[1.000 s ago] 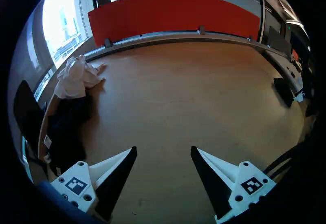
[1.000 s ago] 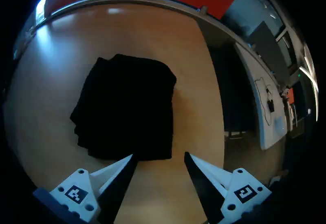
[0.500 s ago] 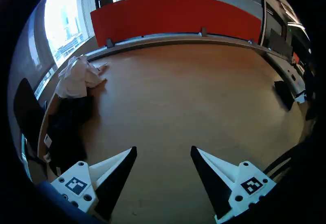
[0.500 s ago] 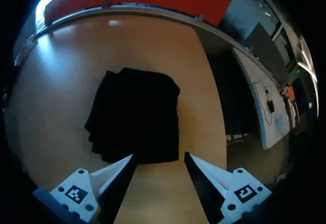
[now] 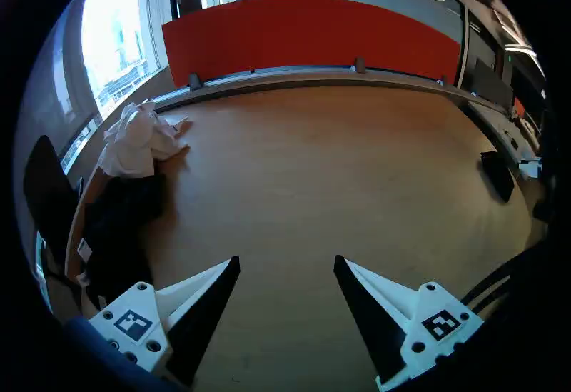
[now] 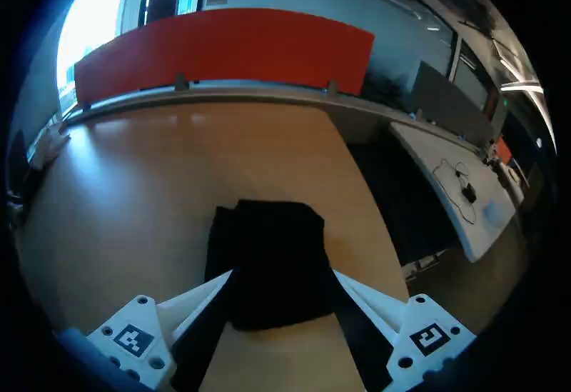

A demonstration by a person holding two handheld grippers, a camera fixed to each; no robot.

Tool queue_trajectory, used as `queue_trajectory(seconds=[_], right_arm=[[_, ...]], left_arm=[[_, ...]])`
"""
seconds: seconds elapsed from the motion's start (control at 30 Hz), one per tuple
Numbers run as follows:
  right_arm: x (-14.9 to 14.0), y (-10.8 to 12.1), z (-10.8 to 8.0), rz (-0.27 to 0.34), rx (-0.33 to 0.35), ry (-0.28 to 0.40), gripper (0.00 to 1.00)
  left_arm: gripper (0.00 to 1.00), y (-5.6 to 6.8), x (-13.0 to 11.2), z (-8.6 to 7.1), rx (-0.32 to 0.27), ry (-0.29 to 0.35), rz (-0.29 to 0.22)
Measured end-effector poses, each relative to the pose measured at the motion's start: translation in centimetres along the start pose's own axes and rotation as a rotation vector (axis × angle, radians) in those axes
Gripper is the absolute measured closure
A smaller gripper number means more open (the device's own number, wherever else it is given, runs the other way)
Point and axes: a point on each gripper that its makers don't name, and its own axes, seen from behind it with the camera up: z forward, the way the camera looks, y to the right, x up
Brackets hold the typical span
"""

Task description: Fold towel

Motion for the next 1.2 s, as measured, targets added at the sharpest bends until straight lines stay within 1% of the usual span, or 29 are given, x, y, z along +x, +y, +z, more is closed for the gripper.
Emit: queue_trajectory(seconds=[0.17,0.3,0.43,0.6,0.67,0.73,0.8,0.9,1.0,1.2], right_arm=[[2.5,-0.6,-0.6,0.033,-0.011,0.102,0.12],[4.0,-1.1,-0.9,0.048,-0.009,0.157,0.12],[5.8,-1.6,-1.3,0.062,-0.003,0.218,0.12],[8.7,-2.2,-2.0,0.086,0.004,0.315,0.12],[10.1,-2.3,-2.4,0.094,0.002,0.365,0.09],[11.3,-2.5,-2.9,0.098,0.005,0.409,0.02],[12.4,-2.9,-3.4,0.101,0.01,0.451,0.0],[13.4,-3.5,-3.7,0.103,0.022,0.479,0.0],[14.0,-4.1,-3.8,0.109,0.029,0.489,0.0],[15.2,-5.7,-4.3,0.111,0.046,0.512,0.0]], left_arm=[[0.02,0.1,0.4,0.1,0.0,0.009,0.002],[0.02,0.1,0.7,0.2,0.0,0.017,0.0],[0.02,-0.1,1.0,0.2,0.002,0.025,-0.005],[0.02,-0.5,1.5,0.1,0.008,0.042,-0.017],[0.02,-0.6,1.8,0.1,0.011,0.052,-0.024],[0.02,-0.8,2.1,0.0,0.014,0.063,-0.032],[0.02,-0.9,2.5,0.0,0.018,0.076,-0.041],[0.02,-1.0,3.1,0.0,0.02,0.098,-0.052],[0.02,-1.1,4.0,-0.1,0.023,0.127,-0.059],[0.02,-1.6,7.0,-0.7,0.033,0.229,-0.072]])
